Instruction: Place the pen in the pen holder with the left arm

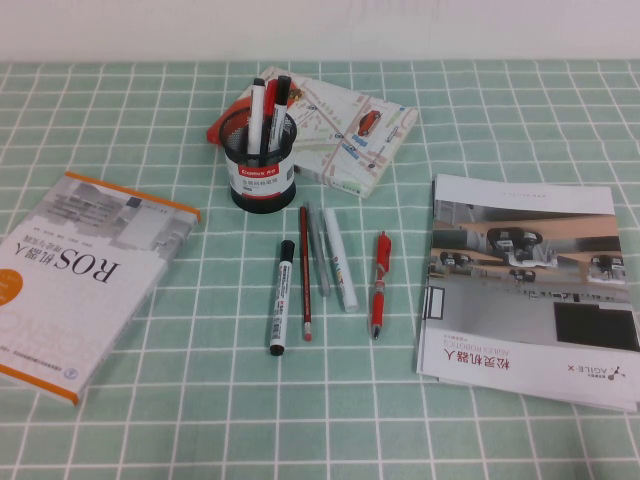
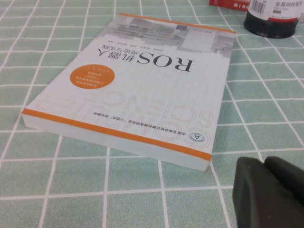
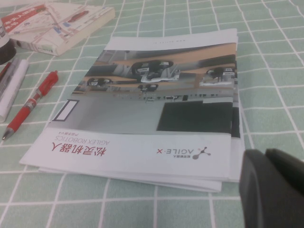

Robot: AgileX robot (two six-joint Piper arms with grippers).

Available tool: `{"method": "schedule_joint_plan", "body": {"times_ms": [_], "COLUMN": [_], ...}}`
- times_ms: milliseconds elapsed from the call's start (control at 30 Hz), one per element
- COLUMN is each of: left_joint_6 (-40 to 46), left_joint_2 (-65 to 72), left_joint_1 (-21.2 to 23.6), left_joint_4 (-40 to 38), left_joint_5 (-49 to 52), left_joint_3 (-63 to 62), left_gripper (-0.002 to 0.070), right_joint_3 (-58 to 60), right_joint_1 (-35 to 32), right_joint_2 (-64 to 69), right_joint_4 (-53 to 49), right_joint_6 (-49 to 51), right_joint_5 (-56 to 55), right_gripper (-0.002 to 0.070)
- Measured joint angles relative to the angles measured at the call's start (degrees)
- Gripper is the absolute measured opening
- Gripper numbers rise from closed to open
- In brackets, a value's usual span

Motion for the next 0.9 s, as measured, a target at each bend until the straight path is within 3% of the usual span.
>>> {"method": "schedule_joint_plan", "body": {"times_ms": [800, 900], "left_joint_6": [0.0, -0.6], "left_joint_2": [0.0, 0.0], "left_joint_1": [0.0, 0.0], "left_joint_4": [-0.1, -3.9], "left_joint_5": [-0.1, -2.4], "left_joint_3": [0.0, 0.1], "left_gripper": [0.0, 0.0], "right_joint_3": [0.0, 0.0], "right_joint_1": [0.0, 0.0], "right_joint_2": [0.0, 0.0], "right_joint_4": [0.0, 0.0], "right_joint_6": [0.0, 0.0], "right_joint_5": [0.0, 0.0], "right_gripper": [-0.002, -0.002]}}
